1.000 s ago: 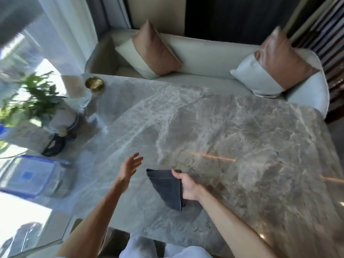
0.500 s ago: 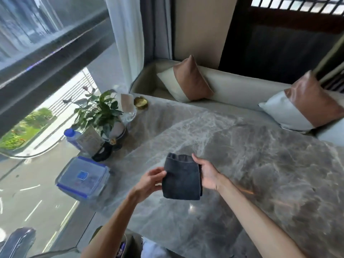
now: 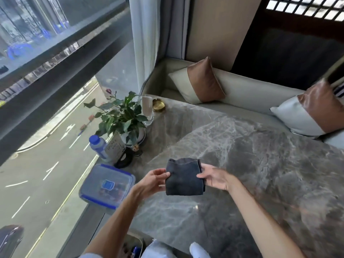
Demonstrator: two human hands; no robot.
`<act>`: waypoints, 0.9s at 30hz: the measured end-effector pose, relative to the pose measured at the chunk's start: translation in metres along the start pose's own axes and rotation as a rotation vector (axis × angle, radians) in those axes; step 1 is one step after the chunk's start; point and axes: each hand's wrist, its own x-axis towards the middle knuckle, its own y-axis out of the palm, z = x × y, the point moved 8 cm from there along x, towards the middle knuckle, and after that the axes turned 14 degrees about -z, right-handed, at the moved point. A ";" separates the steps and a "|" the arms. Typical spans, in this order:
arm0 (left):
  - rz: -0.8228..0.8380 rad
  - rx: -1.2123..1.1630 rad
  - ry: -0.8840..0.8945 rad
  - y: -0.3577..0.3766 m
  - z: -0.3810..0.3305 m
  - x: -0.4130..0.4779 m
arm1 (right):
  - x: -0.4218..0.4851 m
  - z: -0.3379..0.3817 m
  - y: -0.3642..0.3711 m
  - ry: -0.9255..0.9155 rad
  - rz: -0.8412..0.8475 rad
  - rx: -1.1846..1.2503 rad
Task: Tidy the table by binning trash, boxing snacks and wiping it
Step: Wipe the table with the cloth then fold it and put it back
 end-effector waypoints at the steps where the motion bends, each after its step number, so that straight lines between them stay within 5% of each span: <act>1: 0.005 0.010 -0.001 -0.006 -0.004 0.002 | 0.004 0.000 0.003 -0.002 -0.021 -0.009; 13: -0.012 -0.218 0.015 -0.024 -0.045 0.016 | 0.031 0.021 0.013 -0.087 -0.156 0.051; 21: -0.238 0.017 -0.015 -0.051 -0.045 0.026 | 0.071 0.016 0.031 -0.005 -0.290 -0.186; 27: -0.410 0.298 0.285 -0.058 -0.104 0.057 | 0.122 0.017 0.055 0.096 -0.402 -0.071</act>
